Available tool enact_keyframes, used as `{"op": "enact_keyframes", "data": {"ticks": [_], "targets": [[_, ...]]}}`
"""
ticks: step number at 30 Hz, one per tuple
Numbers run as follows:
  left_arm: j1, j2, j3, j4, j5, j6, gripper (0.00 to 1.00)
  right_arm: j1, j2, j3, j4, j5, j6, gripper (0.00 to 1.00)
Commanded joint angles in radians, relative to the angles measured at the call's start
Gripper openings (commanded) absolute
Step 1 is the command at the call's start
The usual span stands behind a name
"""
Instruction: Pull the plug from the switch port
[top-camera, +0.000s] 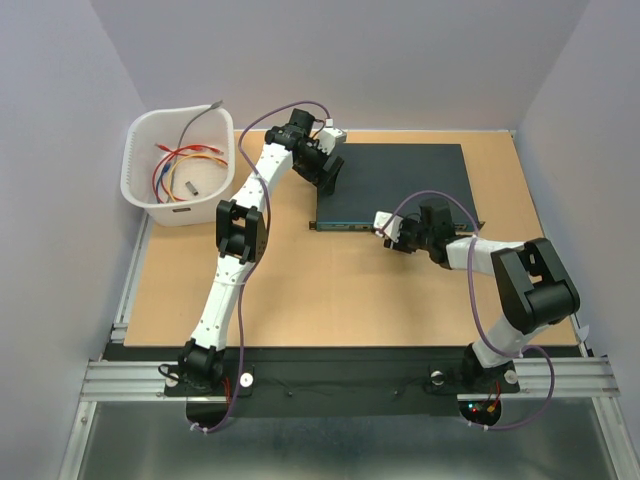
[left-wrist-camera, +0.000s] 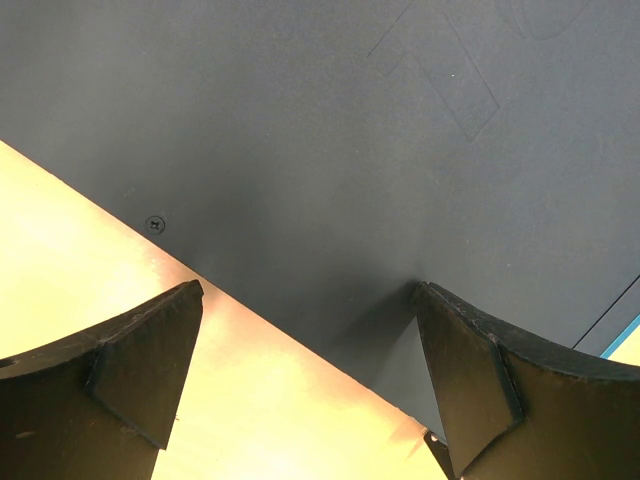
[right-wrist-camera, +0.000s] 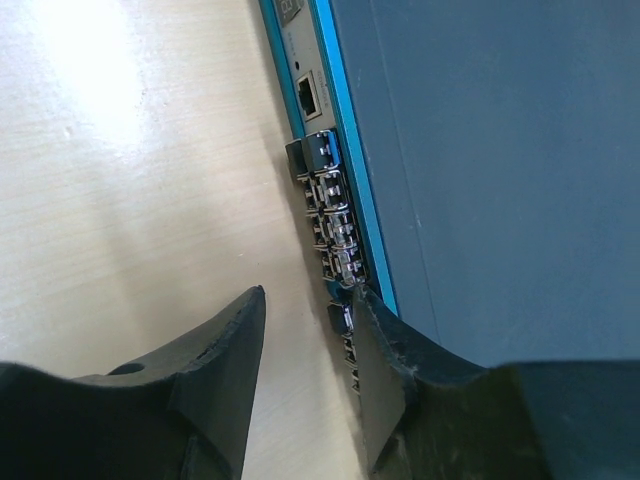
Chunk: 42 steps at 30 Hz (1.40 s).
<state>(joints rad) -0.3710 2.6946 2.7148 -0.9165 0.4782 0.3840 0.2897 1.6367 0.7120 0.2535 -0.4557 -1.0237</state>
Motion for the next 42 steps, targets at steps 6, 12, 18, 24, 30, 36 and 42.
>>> {"op": "enact_keyframes", "data": {"ticks": [6,12,18,24,30,36,42], "targets": [[0.004,0.008,0.043,-0.033,-0.032,0.019,0.98,0.074,0.037,0.015,-0.175,-0.051,-0.09,0.39],[0.0,0.007,0.045,-0.033,-0.032,0.019,0.98,0.111,-0.004,-0.02,-0.243,0.034,-0.092,0.39],[0.0,-0.009,0.042,-0.035,-0.029,0.023,0.98,0.111,-0.084,-0.014,-0.24,0.103,0.066,0.45],[-0.005,-0.042,0.019,-0.025,-0.032,0.024,0.98,0.111,-0.271,-0.031,-0.24,0.155,0.466,0.54],[-0.022,-0.093,-0.049,-0.007,-0.027,0.032,0.98,0.041,-0.312,0.015,-0.192,0.445,1.333,0.65],[-0.039,-0.142,-0.101,0.014,-0.05,0.033,0.97,-0.082,-0.169,-0.029,0.017,0.123,1.772,0.54],[-0.049,-0.15,-0.104,0.016,-0.062,0.03,0.97,-0.135,-0.123,-0.16,0.332,0.062,1.93,0.46]]}}
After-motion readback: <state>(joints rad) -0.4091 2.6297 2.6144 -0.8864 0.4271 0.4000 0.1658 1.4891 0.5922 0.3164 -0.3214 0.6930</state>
